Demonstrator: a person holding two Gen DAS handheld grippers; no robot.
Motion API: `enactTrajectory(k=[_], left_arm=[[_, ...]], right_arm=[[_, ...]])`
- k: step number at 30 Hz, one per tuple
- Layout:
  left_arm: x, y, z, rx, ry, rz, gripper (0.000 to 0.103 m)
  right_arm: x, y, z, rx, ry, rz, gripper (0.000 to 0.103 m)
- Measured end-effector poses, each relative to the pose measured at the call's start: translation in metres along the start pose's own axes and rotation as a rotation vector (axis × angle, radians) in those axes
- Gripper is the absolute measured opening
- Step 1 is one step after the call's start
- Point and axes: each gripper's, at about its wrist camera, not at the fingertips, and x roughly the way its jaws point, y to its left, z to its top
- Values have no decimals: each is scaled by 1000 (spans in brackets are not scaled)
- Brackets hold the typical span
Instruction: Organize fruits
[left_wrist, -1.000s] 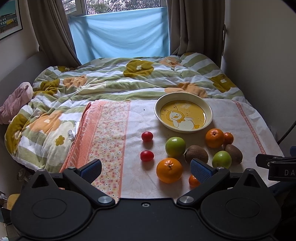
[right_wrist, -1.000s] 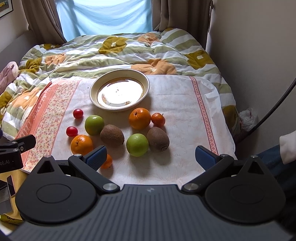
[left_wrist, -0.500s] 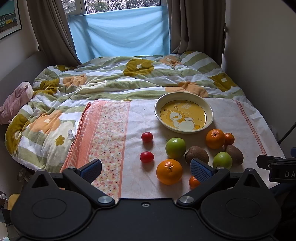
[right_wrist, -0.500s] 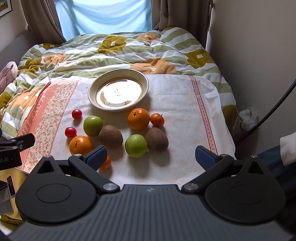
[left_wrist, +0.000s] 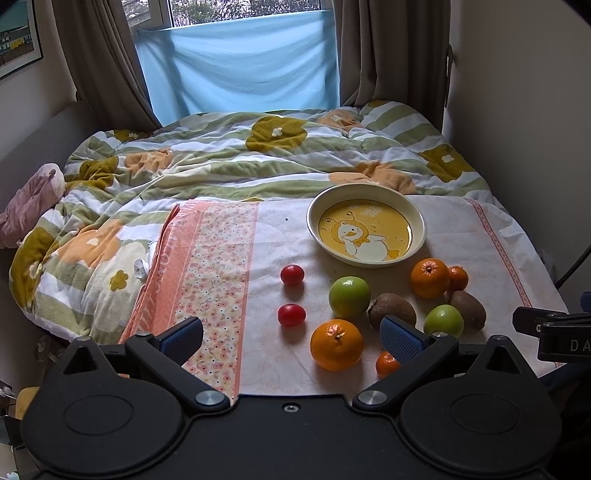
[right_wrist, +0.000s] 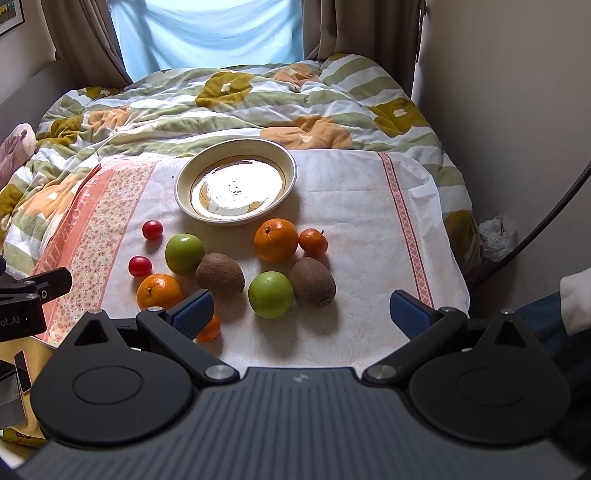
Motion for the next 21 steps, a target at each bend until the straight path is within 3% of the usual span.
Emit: enactTrajectory(k=[21], left_arm=[[2,-2,2,0,1,6,103]], right_arm=[[2,-2,2,-2,5,10,103]])
